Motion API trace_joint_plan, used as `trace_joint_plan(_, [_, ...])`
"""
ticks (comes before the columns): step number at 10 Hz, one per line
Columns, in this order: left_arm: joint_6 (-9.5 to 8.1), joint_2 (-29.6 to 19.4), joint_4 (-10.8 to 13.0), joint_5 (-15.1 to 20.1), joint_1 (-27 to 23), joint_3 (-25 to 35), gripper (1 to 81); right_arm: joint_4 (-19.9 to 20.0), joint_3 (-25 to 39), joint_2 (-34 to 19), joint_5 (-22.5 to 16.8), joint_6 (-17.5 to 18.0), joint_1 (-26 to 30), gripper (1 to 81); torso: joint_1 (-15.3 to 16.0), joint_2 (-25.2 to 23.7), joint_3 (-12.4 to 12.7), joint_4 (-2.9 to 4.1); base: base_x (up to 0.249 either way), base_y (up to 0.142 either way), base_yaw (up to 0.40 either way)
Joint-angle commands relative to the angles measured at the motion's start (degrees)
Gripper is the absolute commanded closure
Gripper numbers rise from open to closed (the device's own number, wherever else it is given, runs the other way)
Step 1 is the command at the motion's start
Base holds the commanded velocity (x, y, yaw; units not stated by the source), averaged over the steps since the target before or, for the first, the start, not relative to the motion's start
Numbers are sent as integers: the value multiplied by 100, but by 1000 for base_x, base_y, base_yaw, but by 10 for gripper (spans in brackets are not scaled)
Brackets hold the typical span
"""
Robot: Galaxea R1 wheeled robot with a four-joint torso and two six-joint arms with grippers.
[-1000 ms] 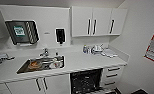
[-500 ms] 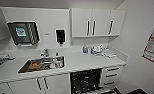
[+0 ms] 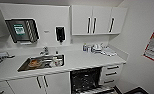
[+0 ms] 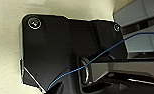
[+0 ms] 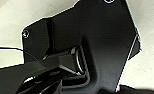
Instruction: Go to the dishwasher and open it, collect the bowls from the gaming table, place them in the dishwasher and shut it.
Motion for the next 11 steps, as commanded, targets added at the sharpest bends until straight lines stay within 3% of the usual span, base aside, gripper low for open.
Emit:
trace_joint_plan(1, [11,-53,70,178,-123,-20,10,-54,10,-2,-364,-21,201,10,-108,445,0,0,0,0,0])
trace_joint_plan(7, [20,-53,79,169,-123,-20,10,-54,-26,86,-382,-21,201,10,-83,356,-2,0,0,0,0])
trace_joint_plan(8, [20,-53,79,178,-132,-20,10,-54,-26,95,-391,-21,201,10,-85,354,246,0,0,0,0])
trace_joint_plan(9, [11,-53,79,169,-141,-20,10,-54,-26,95,-391,-21,201,10,-87,356,422,-118,0,0,0])
trace_joint_plan(10, [11,-35,71,178,-149,-20,10,-54,-26,95,-391,-21,210,10,-85,359,513,-127,0,0,0])
trace_joint_plan(11, [20,-1,70,178,-176,-20,10,-54,-26,95,-391,-21,210,10,-85,359,616,-37,0,0,0])
